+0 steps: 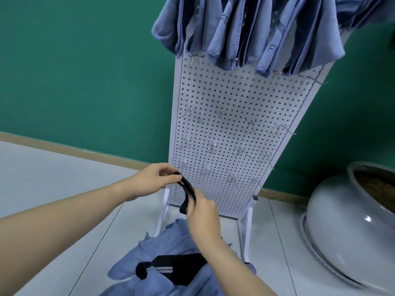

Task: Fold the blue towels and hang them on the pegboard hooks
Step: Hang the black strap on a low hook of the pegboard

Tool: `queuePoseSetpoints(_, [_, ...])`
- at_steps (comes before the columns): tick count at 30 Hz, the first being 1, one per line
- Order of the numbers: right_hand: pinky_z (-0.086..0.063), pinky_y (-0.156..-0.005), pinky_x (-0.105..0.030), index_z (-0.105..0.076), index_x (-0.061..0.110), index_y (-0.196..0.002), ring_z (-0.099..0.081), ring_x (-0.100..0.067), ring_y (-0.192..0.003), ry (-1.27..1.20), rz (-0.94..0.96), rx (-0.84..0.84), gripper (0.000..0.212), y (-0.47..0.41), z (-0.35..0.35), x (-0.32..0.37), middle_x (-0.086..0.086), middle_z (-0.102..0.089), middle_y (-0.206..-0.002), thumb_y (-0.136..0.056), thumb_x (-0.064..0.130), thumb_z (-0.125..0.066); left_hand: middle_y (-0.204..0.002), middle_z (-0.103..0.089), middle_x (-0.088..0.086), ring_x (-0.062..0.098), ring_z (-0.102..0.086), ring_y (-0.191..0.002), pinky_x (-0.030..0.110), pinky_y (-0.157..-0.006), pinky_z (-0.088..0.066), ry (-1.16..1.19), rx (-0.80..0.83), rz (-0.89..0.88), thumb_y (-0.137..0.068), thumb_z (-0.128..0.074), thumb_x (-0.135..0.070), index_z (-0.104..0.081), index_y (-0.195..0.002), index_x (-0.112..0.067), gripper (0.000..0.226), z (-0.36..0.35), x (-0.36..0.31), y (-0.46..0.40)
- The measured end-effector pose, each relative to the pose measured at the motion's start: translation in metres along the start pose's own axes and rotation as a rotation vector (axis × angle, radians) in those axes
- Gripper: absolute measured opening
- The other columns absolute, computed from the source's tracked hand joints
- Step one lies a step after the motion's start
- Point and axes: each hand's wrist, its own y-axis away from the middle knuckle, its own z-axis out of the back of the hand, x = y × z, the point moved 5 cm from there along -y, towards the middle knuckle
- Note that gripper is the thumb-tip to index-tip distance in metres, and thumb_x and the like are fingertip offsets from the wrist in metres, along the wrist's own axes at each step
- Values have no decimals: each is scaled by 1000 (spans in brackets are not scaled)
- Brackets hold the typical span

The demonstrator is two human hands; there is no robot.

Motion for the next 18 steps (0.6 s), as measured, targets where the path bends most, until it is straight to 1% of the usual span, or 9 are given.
queuePoseSetpoints(3, [-47, -66, -39, -57, 19, -138, -65, -30, -79, -47, 25, -45, 33, -8, -18, -8, -9, -69, -90, -109, 25, -43, -115, -74, -11, 1, -67, -108, 32, -108, -50, -31, -24, -11, -99, -68, -25, -71, -119, -19, 21, -2, 6, -20])
queuePoseSetpoints(6, [-45, -62, -37, -54, 21, -146, -64, -29, -74, -93, 19, -98, 38, -16, -32, -21, -8, -69, -85, -109, 25, -44, -118, -73, -5, 6, -67, -107, 13, -96, -48, -112, -45, -72, -102, -61, -15, -71, -119, -14, 20, -11, 2, -36])
queuePoseSetpoints(7, [-43, -61, -35, -55, 22, -145, -63, -28, -73, -99, 10, -110, 38, -20, -35, -25, -8, -69, -84, -109, 25, -44, -118, -73, -1, 10, -67, -107, 11, -92, -47, -141, -48, -90, -103, -59, -13, -71, -118, -12, 20, -14, 2, -41])
queuePoseSetpoints(8, [-42, -61, -35, -56, 22, -144, -62, -28, -72, -108, 2, -118, 37, -26, -39, -28, -8, -69, -83, -109, 25, -44, -117, -74, 0, 13, -67, -109, 13, -93, -47, -164, -51, -101, -103, -58, -14, -71, -118, -13, 20, -15, 4, -46])
queuePoseSetpoints(9, [-43, -61, -36, -57, 22, -142, -63, -29, -73, -118, -5, -122, 36, -31, -42, -30, -8, -69, -83, -108, 25, -45, -116, -74, -1, 15, -68, -110, 20, -97, -49, -182, -54, -101, -104, -58, -16, -71, -118, -14, 20, -15, 8, -50])
queuePoseSetpoints(11, [-50, -65, -40, -58, 20, -141, -66, -31, -76, -109, -14, -102, 35, -39, -50, -33, -10, -71, -86, -109, 24, -45, -115, -74, -6, 13, -68, -110, 35, -106, -50, -224, -64, -86, -105, -57, -21, -71, -122, -17, 23, -12, 21, -60])
queuePoseSetpoints(12, [-53, -68, -41, -57, 20, -142, -67, -31, -78, -106, -19, -86, 36, -42, -54, -34, -10, -71, -88, -109, 25, -45, -116, -74, -7, 12, -68, -111, 39, -107, -49, -246, -65, -77, -105, -56, -23, -71, -124, -18, 25, -10, 27, -64])
queuePoseSetpoints(15, [-54, -69, -42, -58, 19, -140, -66, -29, -78, -133, -36, -70, 35, -48, -66, -38, -8, -71, -88, -109, 24, -44, -118, -73, -8, 13, -67, -112, 41, -108, -49, -286, -57, -74, -106, -53, -23, -70, -127, -20, 27, -10, 39, -75])
queuePoseSetpoints(18, [-54, -69, -41, -58, 21, -141, -66, -29, -79, -142, -77, -57, 35, -60, -76, -46, -7, -71, -89, -109, 25, -43, -120, -72, -5, 14, -66, -110, 36, -106, -49, -322, -64, -75, -107, -51, -24, -66, -136, -19, 33, -14, 45, -86])
